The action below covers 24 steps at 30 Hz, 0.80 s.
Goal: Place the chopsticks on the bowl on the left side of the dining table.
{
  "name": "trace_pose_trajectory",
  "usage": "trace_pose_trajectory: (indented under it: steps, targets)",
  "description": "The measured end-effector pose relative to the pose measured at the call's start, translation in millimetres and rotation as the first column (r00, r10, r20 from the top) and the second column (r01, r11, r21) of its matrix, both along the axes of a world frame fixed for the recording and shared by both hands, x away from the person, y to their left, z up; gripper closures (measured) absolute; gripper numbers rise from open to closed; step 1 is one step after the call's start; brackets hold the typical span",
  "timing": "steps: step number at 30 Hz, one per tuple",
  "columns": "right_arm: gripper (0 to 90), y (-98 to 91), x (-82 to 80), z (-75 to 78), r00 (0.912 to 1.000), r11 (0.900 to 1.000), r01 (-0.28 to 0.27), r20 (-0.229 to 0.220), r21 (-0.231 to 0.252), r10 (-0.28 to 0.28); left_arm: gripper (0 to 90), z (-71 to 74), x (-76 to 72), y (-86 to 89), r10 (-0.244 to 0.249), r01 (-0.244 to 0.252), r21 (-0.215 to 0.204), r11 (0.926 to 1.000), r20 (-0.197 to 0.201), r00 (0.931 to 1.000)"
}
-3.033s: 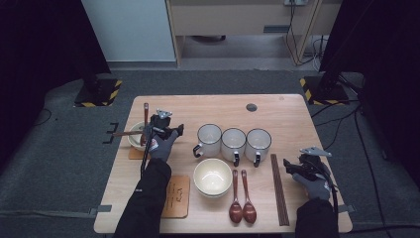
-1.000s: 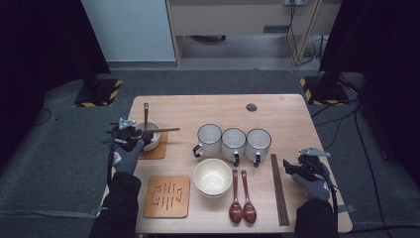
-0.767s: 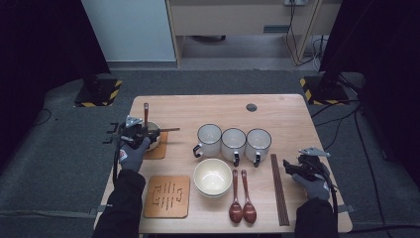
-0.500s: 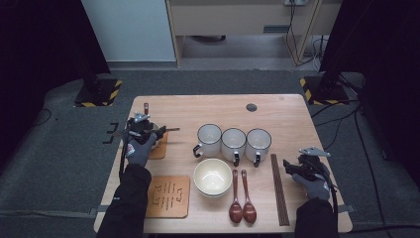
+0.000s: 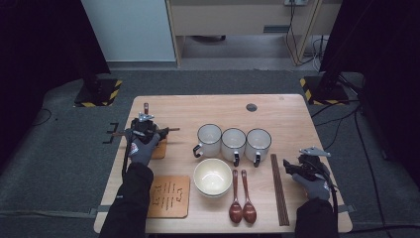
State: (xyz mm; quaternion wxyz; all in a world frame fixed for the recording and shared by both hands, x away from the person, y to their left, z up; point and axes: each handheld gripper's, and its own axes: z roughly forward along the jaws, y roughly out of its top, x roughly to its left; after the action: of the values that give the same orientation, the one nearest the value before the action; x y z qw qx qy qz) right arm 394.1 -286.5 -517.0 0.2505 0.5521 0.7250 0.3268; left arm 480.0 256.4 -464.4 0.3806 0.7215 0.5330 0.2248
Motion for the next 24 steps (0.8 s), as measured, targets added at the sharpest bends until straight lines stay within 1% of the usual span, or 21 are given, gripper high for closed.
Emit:
trace_pose_trajectory:
  steps: [6,7,9,14,15,16,17,18,20,24]
  targets:
    - [24.8,0.1,0.0,0.0,1.0000,1.0000,0.000,0.000,-0.001,0.000,39.3,0.6,-1.1,0.4,0.000,0.000,0.001,1.0000,0.002,1.0000]
    - [24.8,-0.1,0.1,0.0,1.0000,1.0000,0.001,0.000,-0.001,-0.001,39.3,2.0,-2.6,0.7,0.001,0.000,-0.002,1.0000,0.011,0.9999]
    - [24.8,-0.1,0.1,0.0,1.0000,1.0000,0.000,0.001,0.000,0.000,39.3,3.2,-3.9,0.9,0.000,0.000,-0.004,1.0000,0.017,0.9999]
    - [24.8,-0.4,0.0,0.4,1.0000,1.0000,0.001,0.001,0.002,-0.001,39.7,12.3,-14.8,-0.9,-0.017,0.019,-0.023,0.9996,0.057,0.9982]
    - [24.8,-0.4,0.0,0.3,1.0000,1.0000,0.004,0.000,0.003,-0.004,39.9,16.3,-20.5,-3.1,-0.028,0.031,-0.038,0.9988,0.078,0.9966]
    - [24.8,-0.4,0.0,0.3,1.0000,1.0000,0.004,0.000,0.003,-0.004,40.2,16.3,-20.5,-3.1,-0.028,0.031,-0.038,0.9988,0.078,0.9966]
    - [24.8,-0.5,0.2,0.0,1.0000,1.0000,0.003,-0.002,0.003,-0.003,40.4,19.5,-26.3,-5.5,-0.043,0.048,-0.049,0.9976,0.095,0.9945]
    - [24.8,-0.5,0.2,0.0,1.0000,1.0000,0.003,-0.002,0.003,-0.003,40.9,19.5,-26.3,-5.5,-0.043,0.048,-0.049,0.9976,0.095,0.9945]
    - [24.7,-0.3,0.1,-0.4,1.0000,1.0000,0.005,-0.006,0.003,-0.005,41.0,22.7,-29.5,-8.7,-0.056,0.061,-0.043,0.9973,0.107,0.9926]
    - [24.7,0.7,-1.2,0.7,1.0000,1.0000,0.001,0.001,0.006,-0.001,42.5,28.5,-36.4,-14.6,-0.076,0.084,-0.058,0.9948,0.132,0.9883]
